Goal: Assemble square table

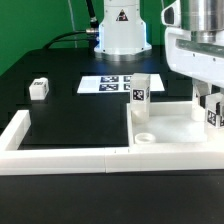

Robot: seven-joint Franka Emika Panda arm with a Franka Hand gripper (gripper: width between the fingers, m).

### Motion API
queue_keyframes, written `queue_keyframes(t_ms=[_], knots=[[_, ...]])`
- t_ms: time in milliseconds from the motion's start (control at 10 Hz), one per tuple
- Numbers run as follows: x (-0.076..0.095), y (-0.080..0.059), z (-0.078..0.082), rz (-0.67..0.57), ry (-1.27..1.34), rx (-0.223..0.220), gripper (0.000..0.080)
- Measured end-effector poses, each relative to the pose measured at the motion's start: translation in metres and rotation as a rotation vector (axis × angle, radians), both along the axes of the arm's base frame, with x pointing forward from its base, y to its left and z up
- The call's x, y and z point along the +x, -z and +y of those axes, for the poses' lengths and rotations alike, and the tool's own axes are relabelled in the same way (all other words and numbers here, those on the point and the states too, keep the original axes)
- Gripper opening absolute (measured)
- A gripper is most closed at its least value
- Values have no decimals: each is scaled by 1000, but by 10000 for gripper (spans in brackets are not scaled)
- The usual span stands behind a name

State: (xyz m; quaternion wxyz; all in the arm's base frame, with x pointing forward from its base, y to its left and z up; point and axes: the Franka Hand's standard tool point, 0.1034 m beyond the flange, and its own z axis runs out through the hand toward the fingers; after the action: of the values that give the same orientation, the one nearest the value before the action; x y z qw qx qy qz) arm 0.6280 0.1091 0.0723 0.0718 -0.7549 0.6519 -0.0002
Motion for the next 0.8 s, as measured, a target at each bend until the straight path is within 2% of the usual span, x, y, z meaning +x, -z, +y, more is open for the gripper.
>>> queue_keyframes(t_ms=[200,300,800], knots=[[-2,1,1,-1,255,49,292],[-2,1,1,7,336,59,292],[-4,1,-1,39,523,74,295]])
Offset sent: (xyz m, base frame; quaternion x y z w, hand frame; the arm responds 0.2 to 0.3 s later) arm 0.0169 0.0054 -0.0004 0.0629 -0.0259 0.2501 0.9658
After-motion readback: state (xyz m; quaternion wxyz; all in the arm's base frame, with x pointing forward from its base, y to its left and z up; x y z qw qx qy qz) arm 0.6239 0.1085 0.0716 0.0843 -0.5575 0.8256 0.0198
